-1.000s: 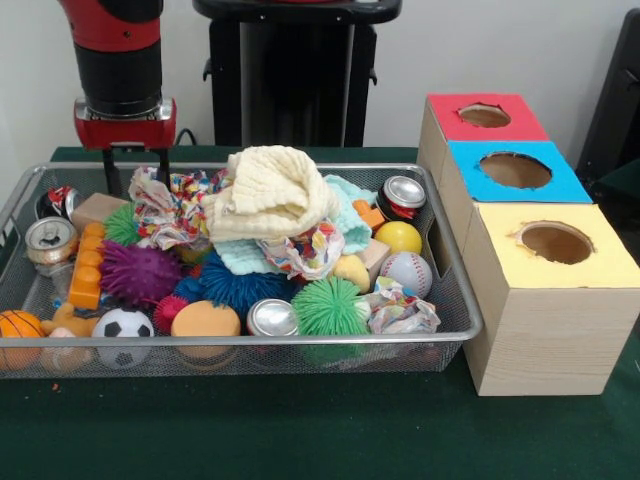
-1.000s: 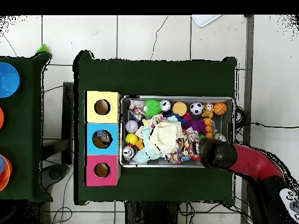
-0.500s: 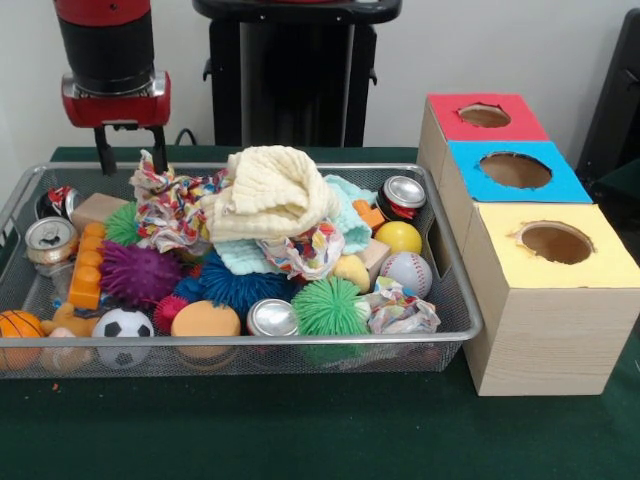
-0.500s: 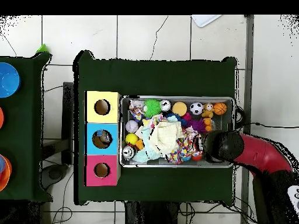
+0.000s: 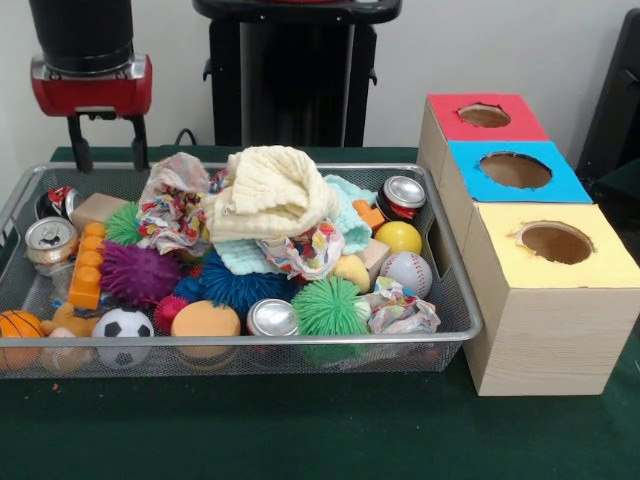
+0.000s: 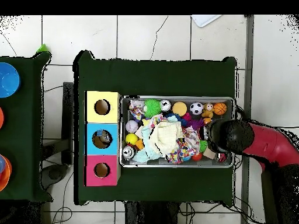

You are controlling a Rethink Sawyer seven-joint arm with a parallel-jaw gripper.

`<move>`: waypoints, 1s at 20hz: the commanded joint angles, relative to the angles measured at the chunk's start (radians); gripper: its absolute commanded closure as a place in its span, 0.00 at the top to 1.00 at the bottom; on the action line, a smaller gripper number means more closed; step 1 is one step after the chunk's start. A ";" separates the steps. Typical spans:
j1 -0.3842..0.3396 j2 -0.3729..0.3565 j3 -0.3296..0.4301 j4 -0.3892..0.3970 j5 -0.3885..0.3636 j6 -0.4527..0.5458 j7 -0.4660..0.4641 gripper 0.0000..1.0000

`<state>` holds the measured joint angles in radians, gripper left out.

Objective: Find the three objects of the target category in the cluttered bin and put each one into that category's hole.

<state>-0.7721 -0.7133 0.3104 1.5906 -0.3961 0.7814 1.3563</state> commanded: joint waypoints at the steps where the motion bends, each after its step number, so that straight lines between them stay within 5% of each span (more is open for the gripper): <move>1: -0.033 0.008 0.122 -0.074 0.009 0.095 -0.187 1.00; 20: -0.085 0.101 0.229 -0.274 -0.028 0.189 -0.280 1.00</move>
<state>-0.8438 -0.6790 0.4549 1.3928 -0.3984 0.8205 1.3561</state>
